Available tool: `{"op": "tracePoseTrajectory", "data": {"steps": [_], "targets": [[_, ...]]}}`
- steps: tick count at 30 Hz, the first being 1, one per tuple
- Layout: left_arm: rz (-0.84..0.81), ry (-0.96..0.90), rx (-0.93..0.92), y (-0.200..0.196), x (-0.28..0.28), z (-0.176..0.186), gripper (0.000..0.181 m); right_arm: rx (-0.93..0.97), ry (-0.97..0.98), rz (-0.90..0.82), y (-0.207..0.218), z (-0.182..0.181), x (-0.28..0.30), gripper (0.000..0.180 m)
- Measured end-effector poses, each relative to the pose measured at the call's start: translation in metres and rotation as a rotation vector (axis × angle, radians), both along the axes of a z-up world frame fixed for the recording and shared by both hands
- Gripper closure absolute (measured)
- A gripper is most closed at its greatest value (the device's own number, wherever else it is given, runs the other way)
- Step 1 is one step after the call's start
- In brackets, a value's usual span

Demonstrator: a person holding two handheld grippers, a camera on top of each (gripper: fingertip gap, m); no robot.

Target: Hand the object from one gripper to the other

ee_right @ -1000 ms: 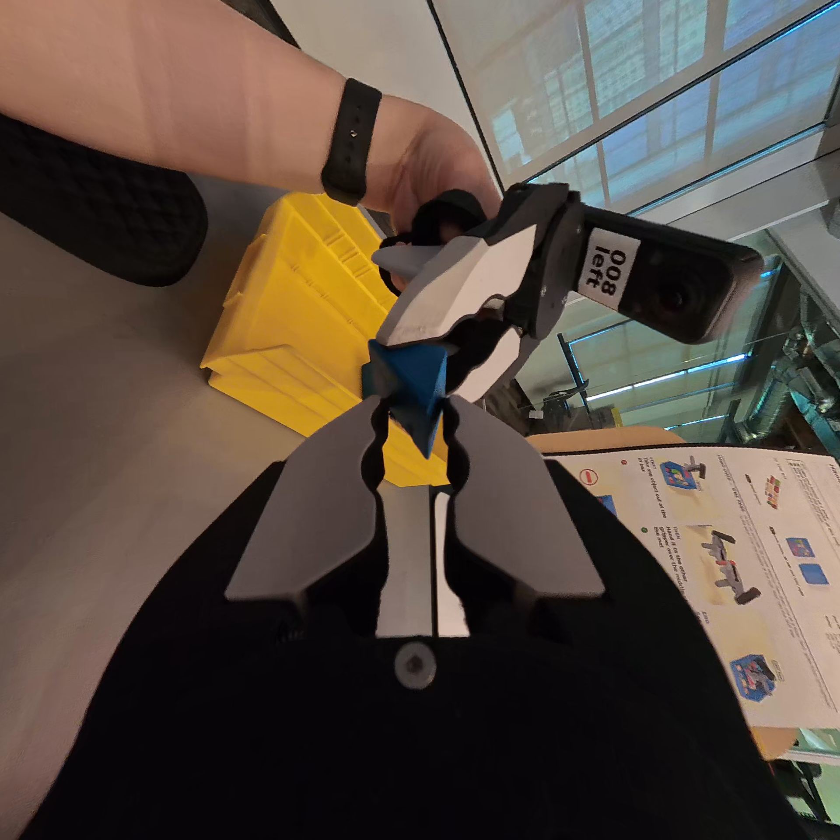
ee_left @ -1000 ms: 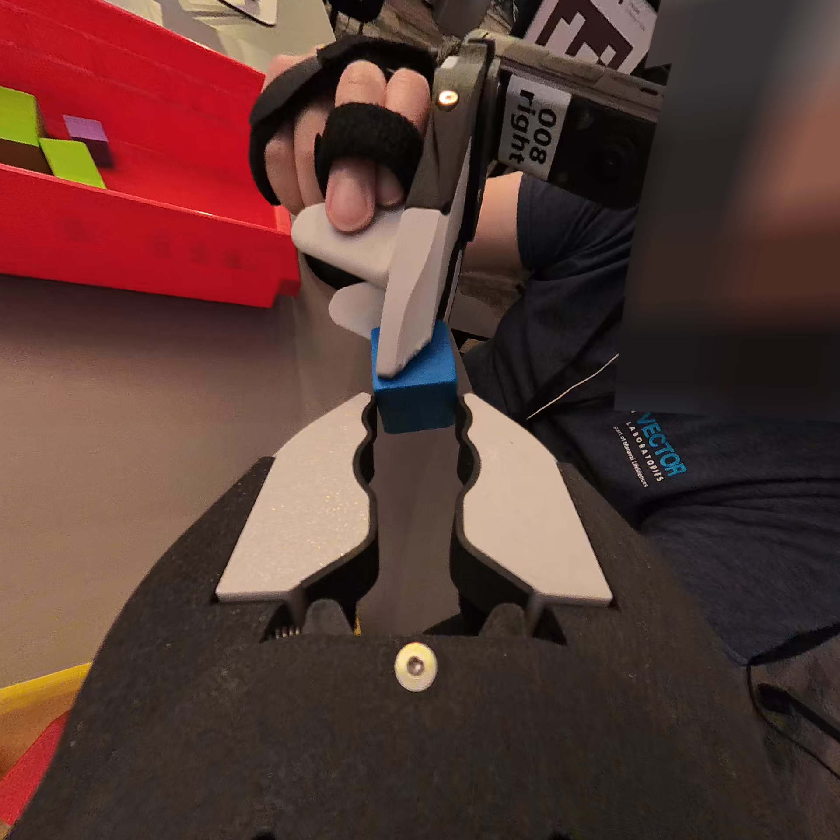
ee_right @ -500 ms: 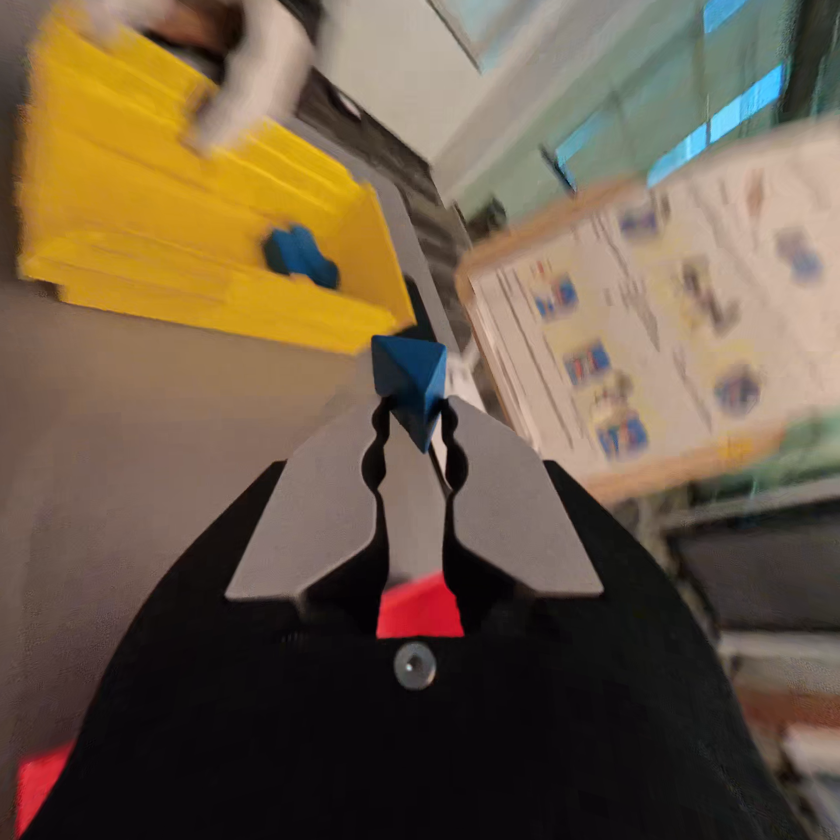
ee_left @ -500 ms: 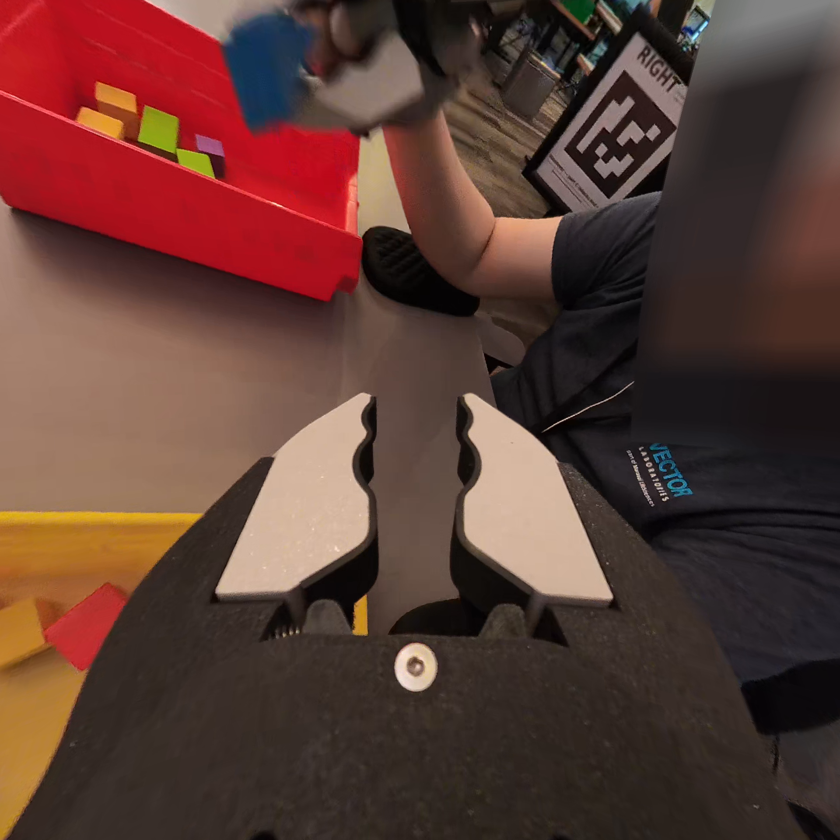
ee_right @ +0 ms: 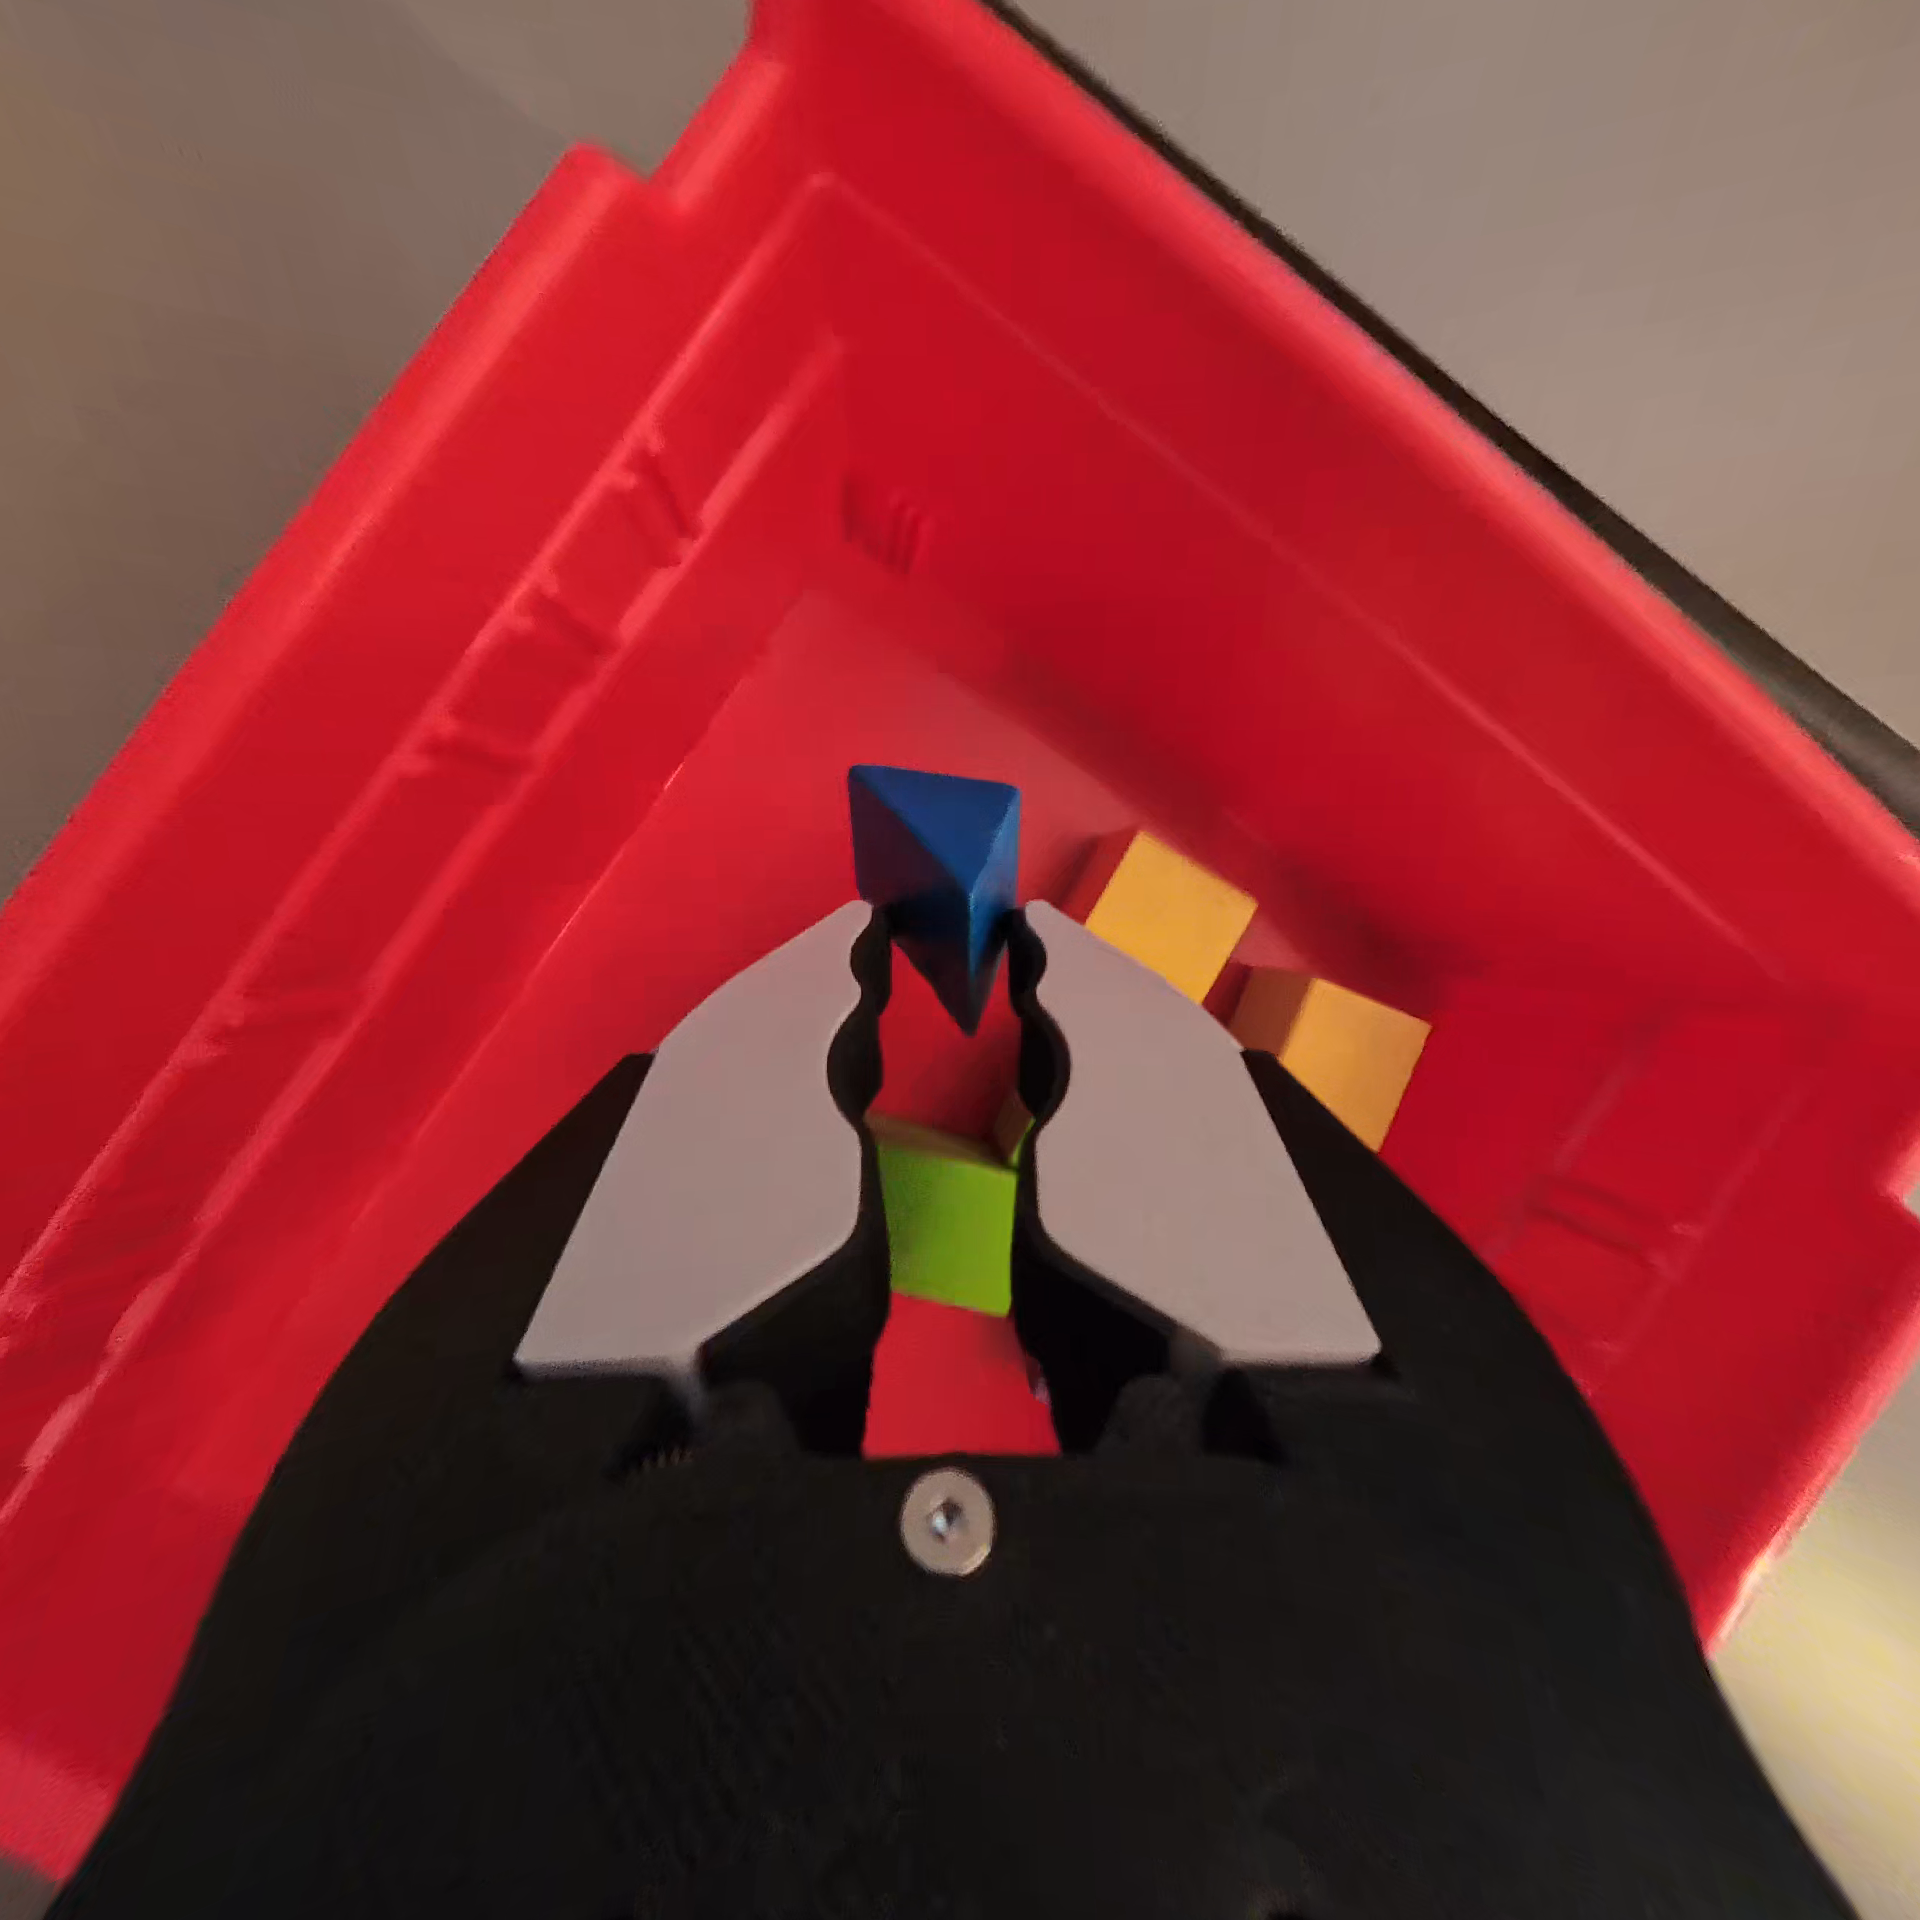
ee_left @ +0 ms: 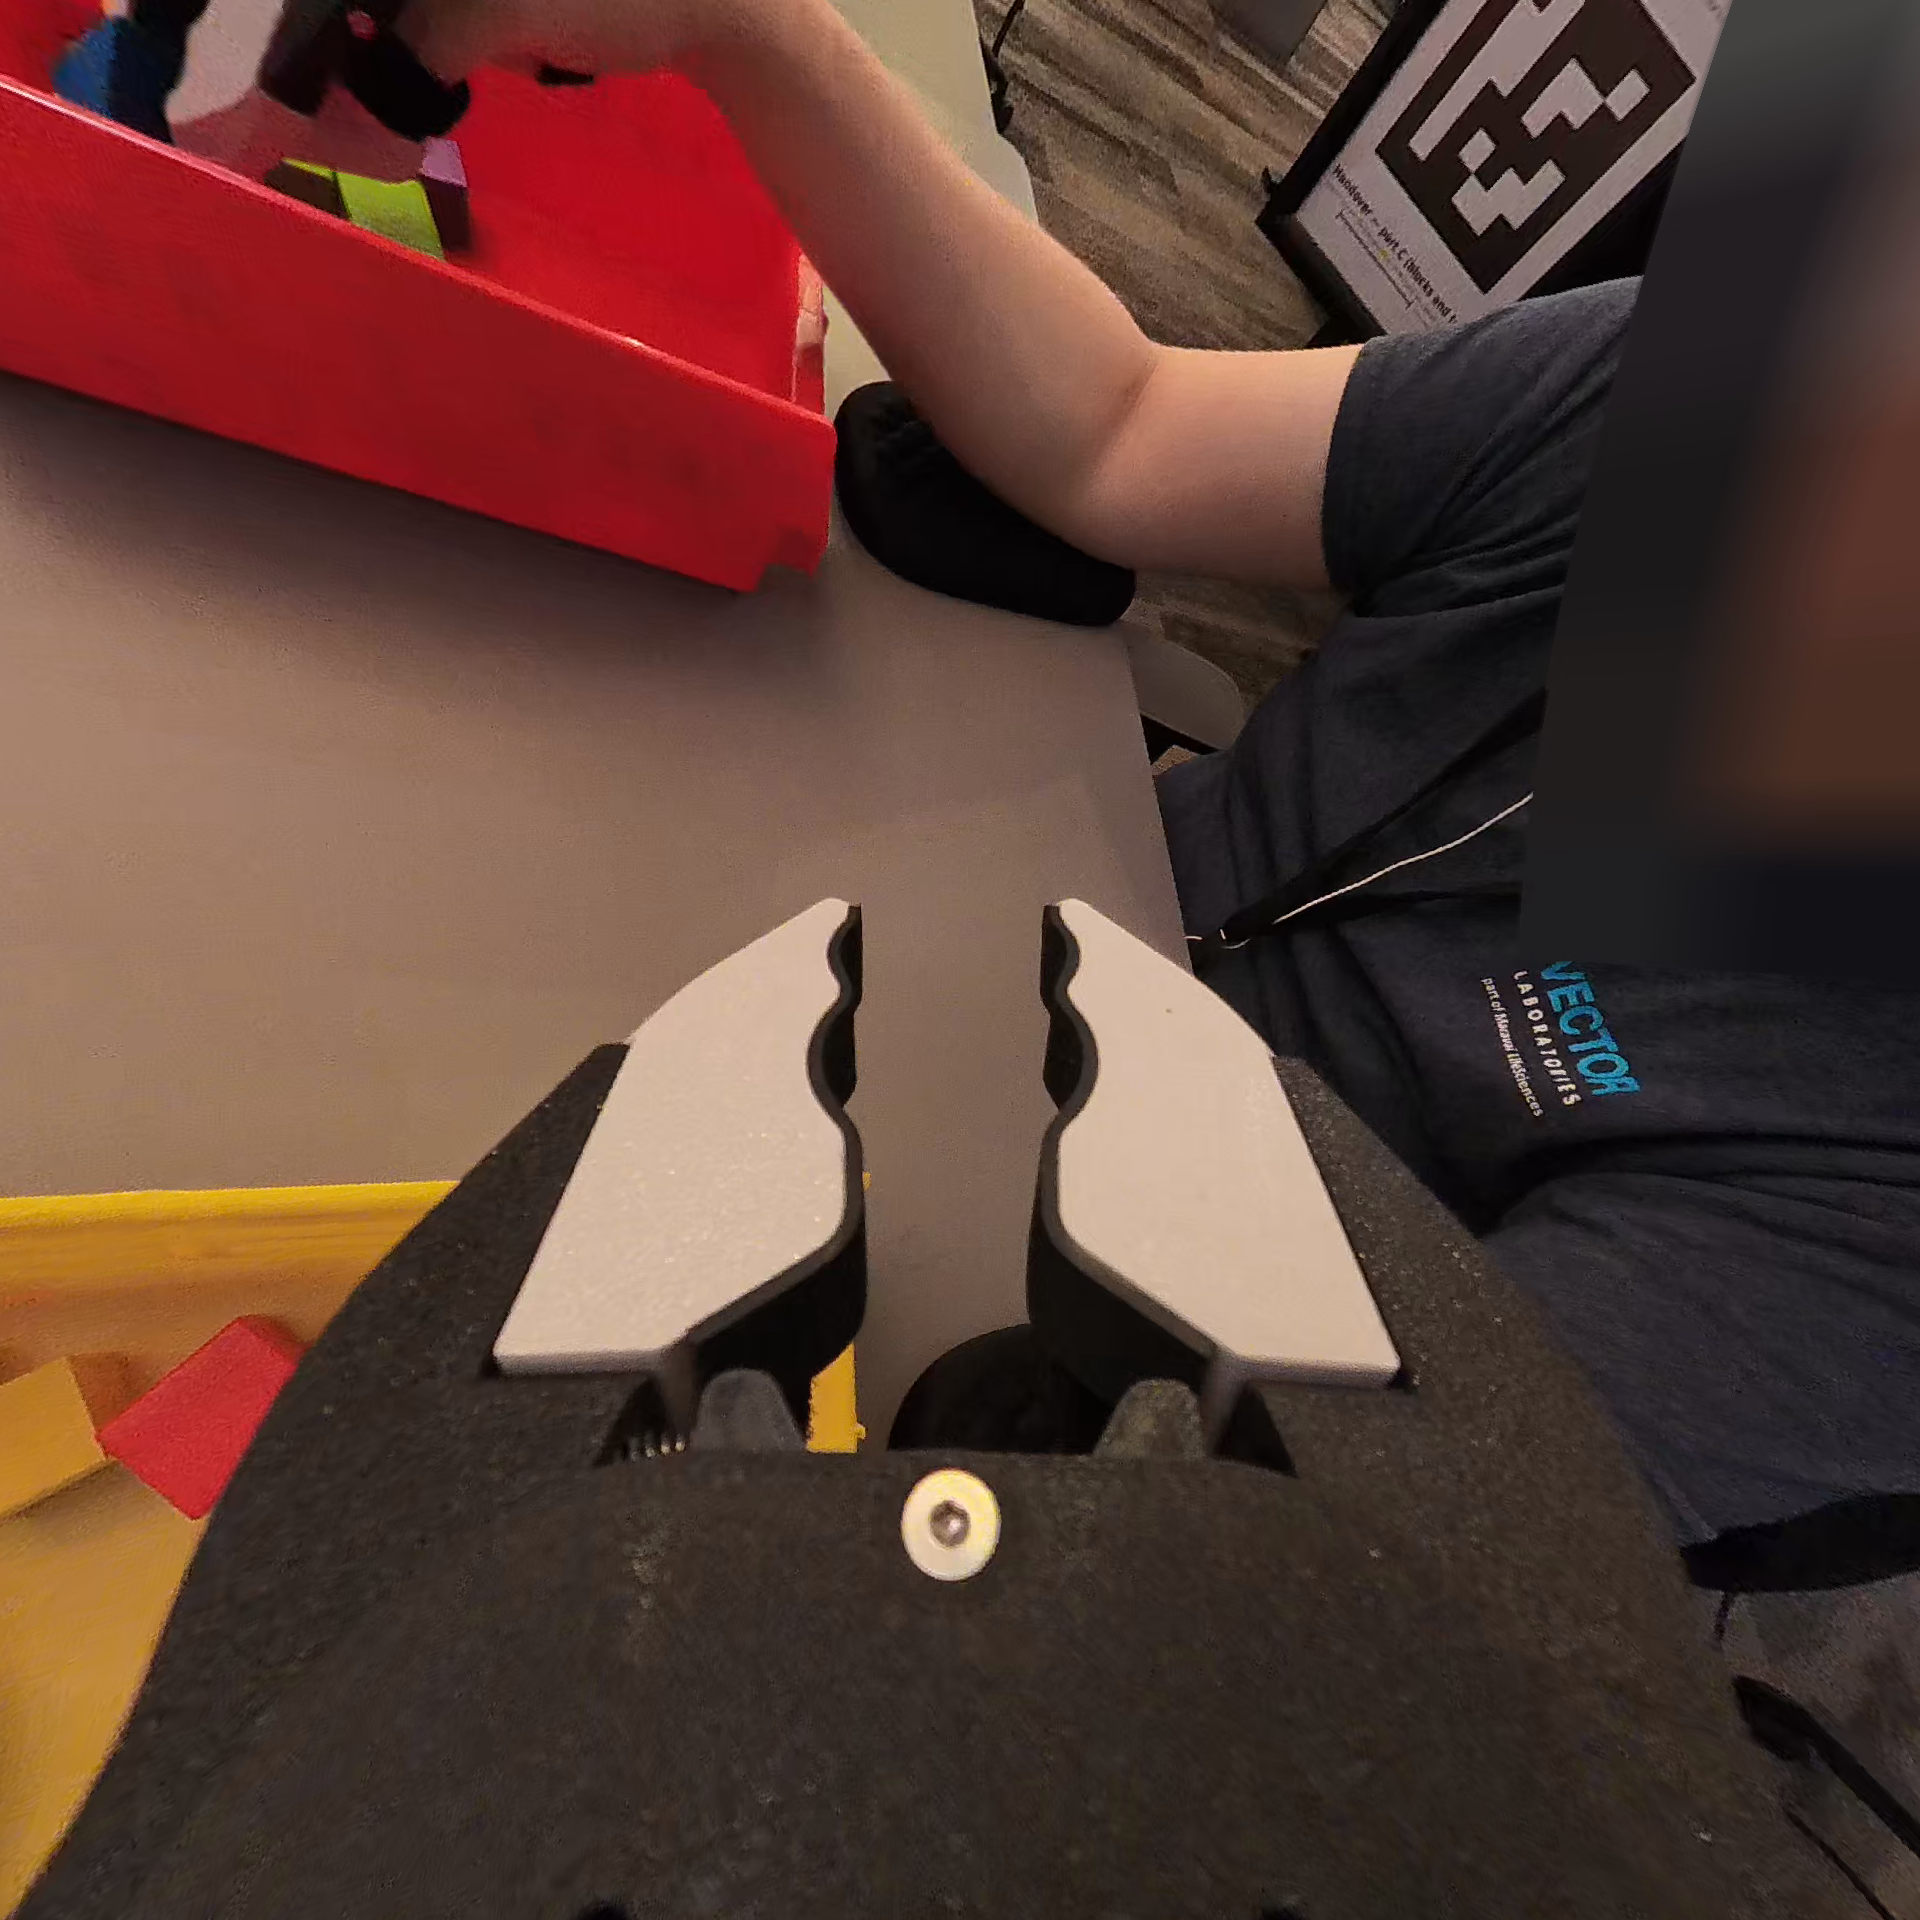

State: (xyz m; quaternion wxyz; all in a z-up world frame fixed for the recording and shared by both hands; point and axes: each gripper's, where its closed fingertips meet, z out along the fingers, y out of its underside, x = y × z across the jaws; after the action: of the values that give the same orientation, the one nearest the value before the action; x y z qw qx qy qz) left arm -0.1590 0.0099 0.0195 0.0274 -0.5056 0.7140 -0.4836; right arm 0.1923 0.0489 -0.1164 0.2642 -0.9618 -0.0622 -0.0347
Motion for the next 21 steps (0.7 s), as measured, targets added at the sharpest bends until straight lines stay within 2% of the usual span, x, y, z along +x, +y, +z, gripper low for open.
{"op": "tracePoseTrajectory", "data": {"steps": [4,7,21], "targets": [[-0.001,0.007,-0.005,0.000,0.001,-0.001,0.149,0.057,-0.051,-0.108,0.015,-0.002,0.010,0.157],[0.000,0.010,-0.002,-0.001,0.001,-0.002,0.149,0.025,-0.109,-0.138,0.017,-0.011,0.013,0.157],[0.003,0.022,0.006,-0.001,0.001,-0.005,0.152,-0.003,-0.109,-0.171,0.022,-0.028,0.011,0.156]]}}
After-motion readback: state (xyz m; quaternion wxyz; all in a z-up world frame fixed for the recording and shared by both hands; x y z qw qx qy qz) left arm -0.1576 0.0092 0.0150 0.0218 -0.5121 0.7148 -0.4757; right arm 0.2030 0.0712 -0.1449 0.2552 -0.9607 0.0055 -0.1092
